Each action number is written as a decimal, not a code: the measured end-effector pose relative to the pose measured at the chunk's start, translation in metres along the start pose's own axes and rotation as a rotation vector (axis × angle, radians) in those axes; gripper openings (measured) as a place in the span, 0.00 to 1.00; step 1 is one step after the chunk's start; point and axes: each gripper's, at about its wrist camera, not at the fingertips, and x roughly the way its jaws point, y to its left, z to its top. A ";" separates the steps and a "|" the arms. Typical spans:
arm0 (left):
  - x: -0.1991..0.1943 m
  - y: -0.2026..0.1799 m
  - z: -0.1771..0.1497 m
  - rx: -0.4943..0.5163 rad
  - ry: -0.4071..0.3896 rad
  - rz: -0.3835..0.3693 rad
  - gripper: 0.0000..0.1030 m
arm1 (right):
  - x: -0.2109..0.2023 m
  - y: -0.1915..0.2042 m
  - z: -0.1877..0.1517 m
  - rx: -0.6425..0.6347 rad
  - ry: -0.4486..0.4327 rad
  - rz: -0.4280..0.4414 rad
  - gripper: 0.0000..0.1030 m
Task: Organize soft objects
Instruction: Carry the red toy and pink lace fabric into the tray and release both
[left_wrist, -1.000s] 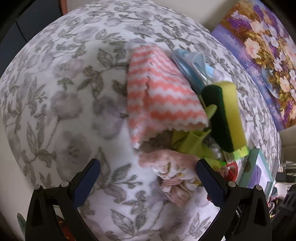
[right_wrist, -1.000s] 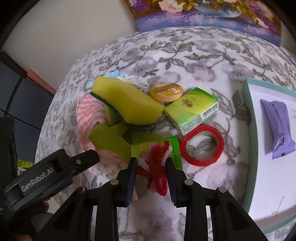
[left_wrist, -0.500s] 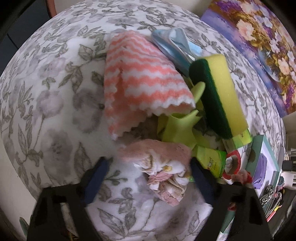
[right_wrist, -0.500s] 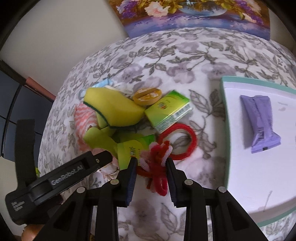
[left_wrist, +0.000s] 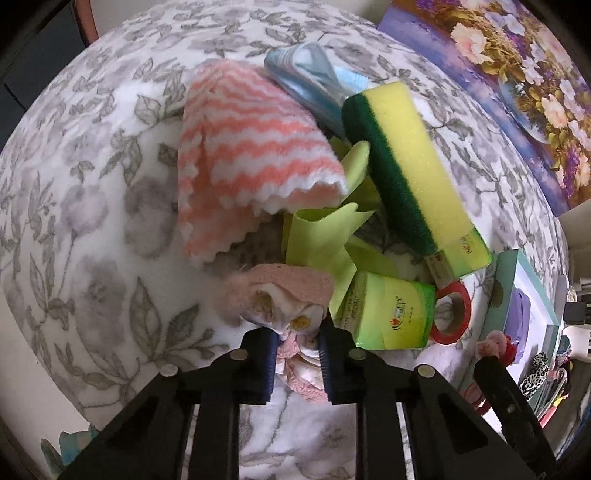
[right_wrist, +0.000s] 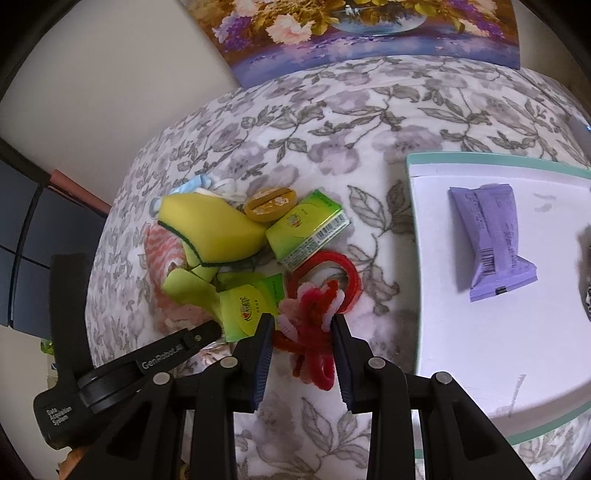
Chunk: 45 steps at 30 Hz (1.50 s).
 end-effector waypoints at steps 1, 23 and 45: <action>-0.002 -0.002 -0.001 0.004 -0.006 0.001 0.19 | -0.001 -0.001 0.000 0.004 0.000 0.000 0.32; -0.119 -0.017 -0.006 0.068 -0.316 -0.117 0.16 | -0.057 -0.013 0.015 0.020 -0.117 0.039 0.32; -0.081 -0.221 -0.047 0.466 -0.224 -0.121 0.16 | -0.099 -0.196 0.029 0.386 -0.179 -0.200 0.32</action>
